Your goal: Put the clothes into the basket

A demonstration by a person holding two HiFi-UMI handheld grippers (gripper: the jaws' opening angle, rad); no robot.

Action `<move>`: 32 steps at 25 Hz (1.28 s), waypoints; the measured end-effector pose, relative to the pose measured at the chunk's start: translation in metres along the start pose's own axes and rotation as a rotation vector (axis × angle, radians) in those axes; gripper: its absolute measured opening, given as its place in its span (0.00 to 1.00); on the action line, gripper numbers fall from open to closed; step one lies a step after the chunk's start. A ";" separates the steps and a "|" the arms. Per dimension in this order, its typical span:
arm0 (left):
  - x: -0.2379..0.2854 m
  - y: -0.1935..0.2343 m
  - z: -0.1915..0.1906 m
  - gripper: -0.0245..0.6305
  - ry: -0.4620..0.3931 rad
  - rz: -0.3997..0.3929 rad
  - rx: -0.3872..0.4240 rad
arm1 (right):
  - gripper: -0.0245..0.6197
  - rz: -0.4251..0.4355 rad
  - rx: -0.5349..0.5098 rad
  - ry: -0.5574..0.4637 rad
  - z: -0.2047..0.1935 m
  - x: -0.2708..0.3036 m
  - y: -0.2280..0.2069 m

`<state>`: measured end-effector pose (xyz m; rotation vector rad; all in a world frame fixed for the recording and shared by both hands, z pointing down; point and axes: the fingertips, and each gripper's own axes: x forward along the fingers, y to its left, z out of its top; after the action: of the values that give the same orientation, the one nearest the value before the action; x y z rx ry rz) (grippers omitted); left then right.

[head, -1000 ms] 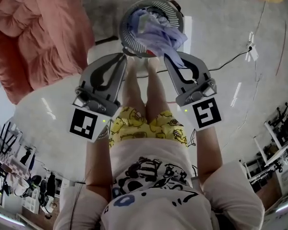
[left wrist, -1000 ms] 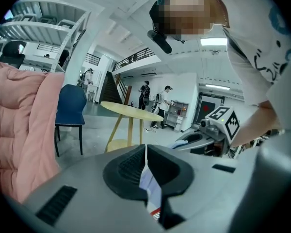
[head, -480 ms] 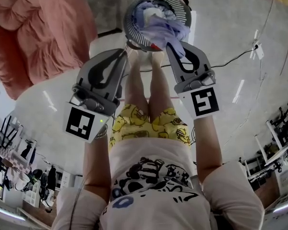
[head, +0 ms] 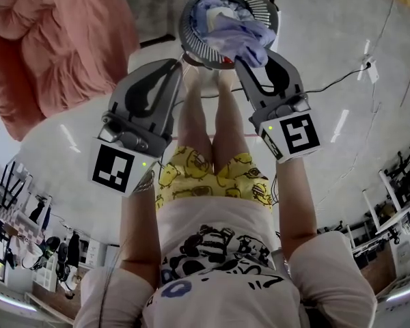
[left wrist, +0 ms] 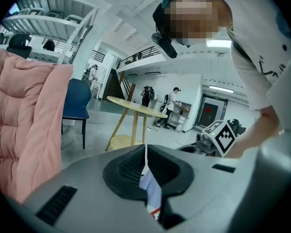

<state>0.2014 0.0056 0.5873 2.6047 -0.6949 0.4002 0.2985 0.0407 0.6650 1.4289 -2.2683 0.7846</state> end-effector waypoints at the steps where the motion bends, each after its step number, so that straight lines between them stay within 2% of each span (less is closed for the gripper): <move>1: 0.000 0.002 0.001 0.07 -0.003 0.003 -0.003 | 0.30 0.004 0.013 0.002 -0.001 0.001 0.000; 5: -0.004 0.005 0.011 0.07 -0.019 0.005 -0.001 | 0.30 0.005 0.016 0.038 -0.005 0.002 0.004; 11: 0.004 0.008 0.011 0.07 -0.015 0.002 0.004 | 0.30 0.025 -0.081 0.154 -0.018 0.006 0.004; 15: 0.005 0.010 0.010 0.07 -0.019 0.000 -0.002 | 0.30 0.019 -0.071 0.096 -0.011 0.009 0.003; 25: 0.004 0.005 0.022 0.07 -0.031 -0.030 0.004 | 0.30 0.029 -0.046 0.069 0.009 -0.004 0.004; 28: 0.002 0.004 0.029 0.07 -0.038 -0.033 -0.016 | 0.30 0.023 -0.047 0.028 0.025 -0.011 0.003; 32: 0.004 0.001 0.048 0.07 -0.062 -0.048 0.008 | 0.30 0.009 -0.072 -0.030 0.060 -0.022 0.000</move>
<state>0.2120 -0.0187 0.5471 2.6458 -0.6509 0.3094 0.3081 0.0199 0.6054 1.4076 -2.3026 0.6818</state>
